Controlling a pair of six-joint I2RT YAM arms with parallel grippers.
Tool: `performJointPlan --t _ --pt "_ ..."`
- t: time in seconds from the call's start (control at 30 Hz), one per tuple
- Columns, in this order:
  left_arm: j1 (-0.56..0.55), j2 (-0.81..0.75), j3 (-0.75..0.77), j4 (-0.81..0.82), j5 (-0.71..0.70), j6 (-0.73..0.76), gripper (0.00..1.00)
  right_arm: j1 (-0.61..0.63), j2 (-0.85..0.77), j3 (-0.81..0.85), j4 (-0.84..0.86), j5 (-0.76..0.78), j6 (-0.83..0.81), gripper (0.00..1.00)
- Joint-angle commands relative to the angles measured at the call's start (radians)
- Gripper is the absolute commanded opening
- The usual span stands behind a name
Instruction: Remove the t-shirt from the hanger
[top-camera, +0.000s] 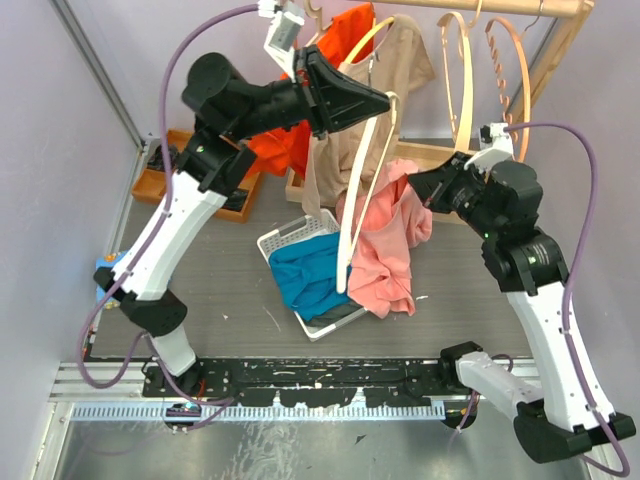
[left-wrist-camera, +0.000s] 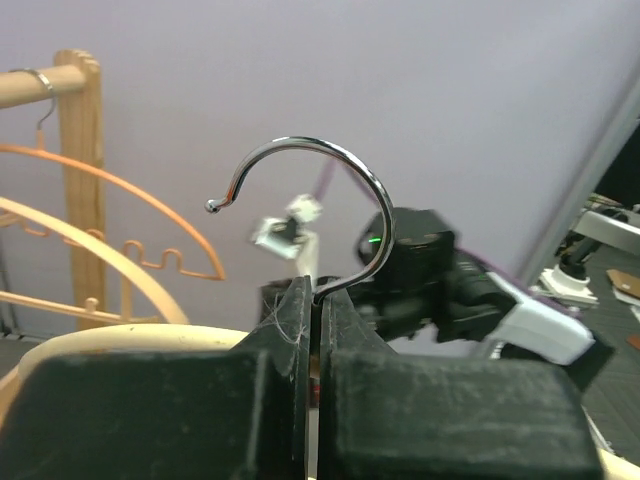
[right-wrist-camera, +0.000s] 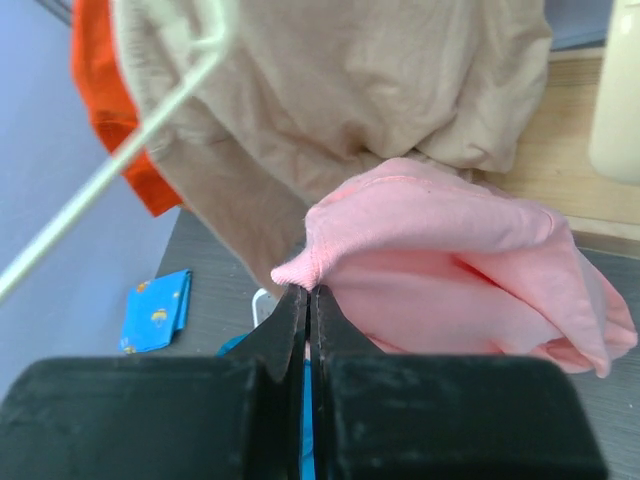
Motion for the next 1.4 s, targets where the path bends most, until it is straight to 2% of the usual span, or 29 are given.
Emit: performJointPlan --t 0.0,0.27,0.3,0.37,0.4,0.47,0.53,0.57,1.0,1.23,1.37 --pt "0.027 0.108 0.078 0.046 -0.016 0.056 0.00 0.004 -0.079 0.022 0.031 -0.107 -0.024 0.01" --pt "0.048 0.215 0.151 0.108 -0.021 0.034 0.00 0.003 -0.097 0.102 -0.098 -0.214 -0.078 0.00" --pt "0.048 0.217 0.149 0.110 -0.027 0.036 0.00 0.003 -0.087 0.119 -0.123 -0.247 -0.096 0.05" --pt "0.048 0.219 0.148 0.114 -0.039 0.036 0.00 0.003 -0.041 0.168 -0.215 -0.280 -0.132 0.28" --pt "0.048 0.219 0.149 0.117 -0.042 0.035 0.00 0.002 -0.029 0.190 -0.252 -0.272 -0.145 0.34" --pt "0.048 0.218 0.147 0.122 -0.048 0.033 0.00 0.003 -0.037 0.210 -0.269 -0.229 -0.158 0.39" --pt "0.048 0.215 0.142 0.124 -0.054 0.033 0.00 0.003 -0.071 0.203 -0.220 -0.182 -0.142 0.48" --pt "0.048 0.210 0.137 0.126 -0.058 0.035 0.00 0.003 -0.085 0.200 -0.189 -0.169 -0.129 0.49" --pt "0.046 0.191 0.056 0.140 -0.085 0.071 0.00 0.003 -0.027 0.378 -0.031 -0.272 0.132 0.47" --pt "0.020 0.207 0.103 0.040 -0.095 0.183 0.00 0.003 -0.018 0.370 -0.017 -0.304 0.212 0.46" --pt "0.011 0.216 0.109 0.036 -0.092 0.198 0.00 0.004 -0.020 0.337 -0.017 -0.321 0.233 0.46"
